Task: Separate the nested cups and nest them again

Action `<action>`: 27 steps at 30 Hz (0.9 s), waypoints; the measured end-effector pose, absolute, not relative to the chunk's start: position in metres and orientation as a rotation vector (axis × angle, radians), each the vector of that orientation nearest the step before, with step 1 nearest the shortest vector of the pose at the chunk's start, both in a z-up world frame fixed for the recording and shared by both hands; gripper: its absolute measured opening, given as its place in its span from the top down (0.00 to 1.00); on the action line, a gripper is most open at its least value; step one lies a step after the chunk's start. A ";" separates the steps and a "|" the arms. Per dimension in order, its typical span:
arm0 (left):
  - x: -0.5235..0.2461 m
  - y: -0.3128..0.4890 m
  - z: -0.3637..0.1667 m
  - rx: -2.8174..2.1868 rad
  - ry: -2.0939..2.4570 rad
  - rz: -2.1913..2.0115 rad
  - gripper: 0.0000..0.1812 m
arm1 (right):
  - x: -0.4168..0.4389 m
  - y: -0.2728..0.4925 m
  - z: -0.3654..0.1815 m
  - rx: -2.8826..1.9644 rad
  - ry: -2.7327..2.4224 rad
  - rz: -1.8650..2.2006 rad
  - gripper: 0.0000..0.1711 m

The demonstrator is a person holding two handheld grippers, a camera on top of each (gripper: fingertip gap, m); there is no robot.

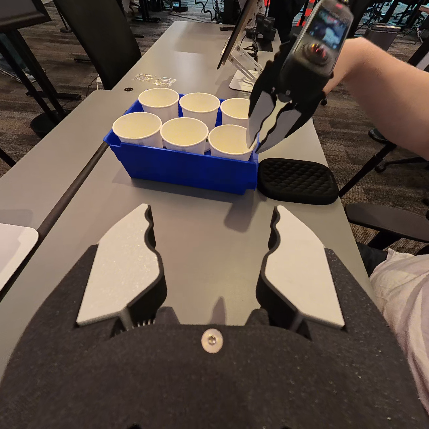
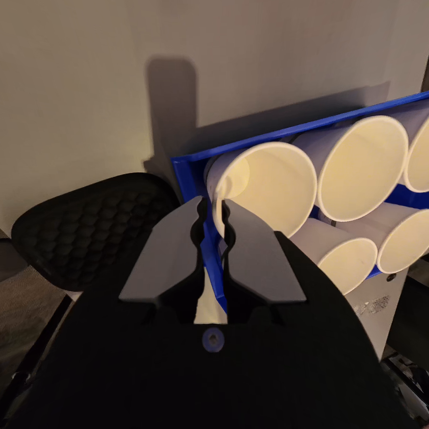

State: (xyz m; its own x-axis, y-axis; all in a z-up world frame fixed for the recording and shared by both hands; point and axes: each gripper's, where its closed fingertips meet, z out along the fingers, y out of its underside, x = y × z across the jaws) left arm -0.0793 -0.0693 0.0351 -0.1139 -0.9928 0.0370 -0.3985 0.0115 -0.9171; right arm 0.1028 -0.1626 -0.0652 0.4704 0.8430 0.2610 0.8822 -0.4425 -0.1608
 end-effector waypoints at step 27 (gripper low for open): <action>-0.070 -0.064 0.013 -1.516 1.624 -1.031 0.47 | 0.288 -0.123 -0.090 -2.851 0.103 0.405 0.90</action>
State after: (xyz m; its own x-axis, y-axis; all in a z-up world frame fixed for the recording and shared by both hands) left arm -0.0696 -0.0644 0.0134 -0.0915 -0.9951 0.0376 -0.4576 0.0085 -0.8891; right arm 0.2875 -0.1228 -0.0904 0.9586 -0.0332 -0.2827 -0.1056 -0.9637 -0.2451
